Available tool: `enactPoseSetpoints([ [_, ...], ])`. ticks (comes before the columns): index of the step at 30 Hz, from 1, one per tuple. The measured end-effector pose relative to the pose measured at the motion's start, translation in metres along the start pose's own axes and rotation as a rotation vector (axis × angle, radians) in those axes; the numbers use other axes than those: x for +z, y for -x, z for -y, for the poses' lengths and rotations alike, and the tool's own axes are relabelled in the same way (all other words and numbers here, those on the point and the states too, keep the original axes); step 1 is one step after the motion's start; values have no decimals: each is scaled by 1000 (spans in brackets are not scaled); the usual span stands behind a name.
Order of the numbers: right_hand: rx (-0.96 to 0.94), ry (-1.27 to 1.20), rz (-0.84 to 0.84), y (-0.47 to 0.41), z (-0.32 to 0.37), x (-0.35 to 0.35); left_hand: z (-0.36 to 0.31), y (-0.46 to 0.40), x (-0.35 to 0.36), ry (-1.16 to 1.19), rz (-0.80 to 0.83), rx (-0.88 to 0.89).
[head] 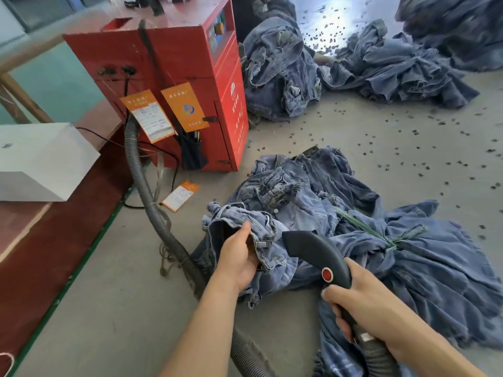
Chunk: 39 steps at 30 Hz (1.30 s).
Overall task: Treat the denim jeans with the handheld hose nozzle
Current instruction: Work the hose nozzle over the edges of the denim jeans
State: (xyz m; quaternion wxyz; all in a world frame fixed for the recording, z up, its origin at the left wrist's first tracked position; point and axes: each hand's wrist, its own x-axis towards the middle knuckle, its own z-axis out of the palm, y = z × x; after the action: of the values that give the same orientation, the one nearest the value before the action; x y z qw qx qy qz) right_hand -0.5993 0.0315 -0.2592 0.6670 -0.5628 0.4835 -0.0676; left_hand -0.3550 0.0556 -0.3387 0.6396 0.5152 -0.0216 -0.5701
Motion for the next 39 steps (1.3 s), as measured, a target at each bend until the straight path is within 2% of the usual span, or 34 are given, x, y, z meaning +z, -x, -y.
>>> enactPoseSetpoints([
  [3,-9,99,26,11,5,11,-1,5,1,137,35,-23],
  [6,-8,138,56,13,11,30,4,8,1,178,73,-20],
  [8,13,28,44,4,16,39,11,12,-1,198,75,-20],
  [12,44,-182,-92,-6,26,25,20,17,-15,301,104,-20],
  [16,78,-65,51,13,20,34,22,20,-14,321,182,-53],
  [18,71,-1,70,8,22,46,23,22,-10,292,211,-61],
  [22,55,-120,-44,-9,29,46,26,20,-13,310,107,-60],
  [25,24,-210,-126,0,18,29,20,21,-14,321,91,-6],
  [28,44,-108,-106,13,9,17,19,21,-7,230,66,30],
  [31,62,125,5,15,10,27,22,17,-5,276,33,1],
  [33,24,224,4,6,16,36,22,21,-5,312,29,-46],
  [37,-17,62,-152,-8,28,30,20,26,-11,356,93,-56],
  [39,-25,42,-135,2,26,22,14,27,-11,349,113,-72],
])
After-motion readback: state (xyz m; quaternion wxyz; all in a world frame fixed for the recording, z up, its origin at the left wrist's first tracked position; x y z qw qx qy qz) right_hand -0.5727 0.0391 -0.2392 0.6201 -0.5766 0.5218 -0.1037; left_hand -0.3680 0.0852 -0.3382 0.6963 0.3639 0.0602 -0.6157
